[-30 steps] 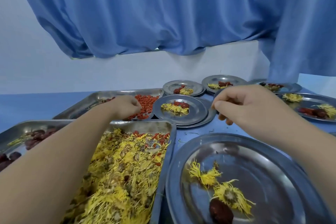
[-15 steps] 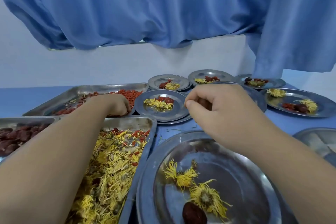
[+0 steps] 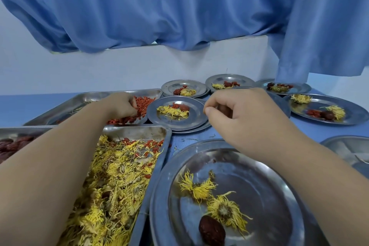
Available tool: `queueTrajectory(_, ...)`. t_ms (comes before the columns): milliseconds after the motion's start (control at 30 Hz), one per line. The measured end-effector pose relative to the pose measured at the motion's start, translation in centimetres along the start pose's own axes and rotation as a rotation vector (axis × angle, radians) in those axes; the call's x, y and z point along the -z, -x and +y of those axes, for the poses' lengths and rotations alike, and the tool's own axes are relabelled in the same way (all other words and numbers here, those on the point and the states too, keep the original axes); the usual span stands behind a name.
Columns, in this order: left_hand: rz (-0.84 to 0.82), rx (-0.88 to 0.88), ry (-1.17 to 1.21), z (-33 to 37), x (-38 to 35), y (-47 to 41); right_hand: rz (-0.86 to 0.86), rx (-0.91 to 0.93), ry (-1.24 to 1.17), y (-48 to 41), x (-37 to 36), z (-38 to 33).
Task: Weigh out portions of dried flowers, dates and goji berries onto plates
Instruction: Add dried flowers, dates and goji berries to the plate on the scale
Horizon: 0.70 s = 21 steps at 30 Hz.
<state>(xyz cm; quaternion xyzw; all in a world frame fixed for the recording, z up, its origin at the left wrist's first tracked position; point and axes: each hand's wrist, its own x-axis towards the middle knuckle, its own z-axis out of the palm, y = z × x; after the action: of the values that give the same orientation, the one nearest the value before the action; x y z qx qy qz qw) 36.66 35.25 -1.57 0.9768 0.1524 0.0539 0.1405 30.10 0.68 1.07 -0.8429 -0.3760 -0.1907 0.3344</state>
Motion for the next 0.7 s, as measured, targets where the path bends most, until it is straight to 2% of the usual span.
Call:
queueTrajectory(100, 0.083, -0.021, 0.047, 0.0, 0.5, 0.1, -0.006, -0.005, 0.010, 0.0, 0.1, -0.1)
queueTrajectory(267, 0.131, -0.072, -0.021, 0.2, 0.6, -0.1, -0.001, -0.008, -0.002, 0.0, 0.4, -0.2)
queueTrajectory(700, 0.105, -0.030, -0.102, 1.0, 0.8, 0.4, -0.030, 0.002, 0.014, -0.1, 1.0, -0.3)
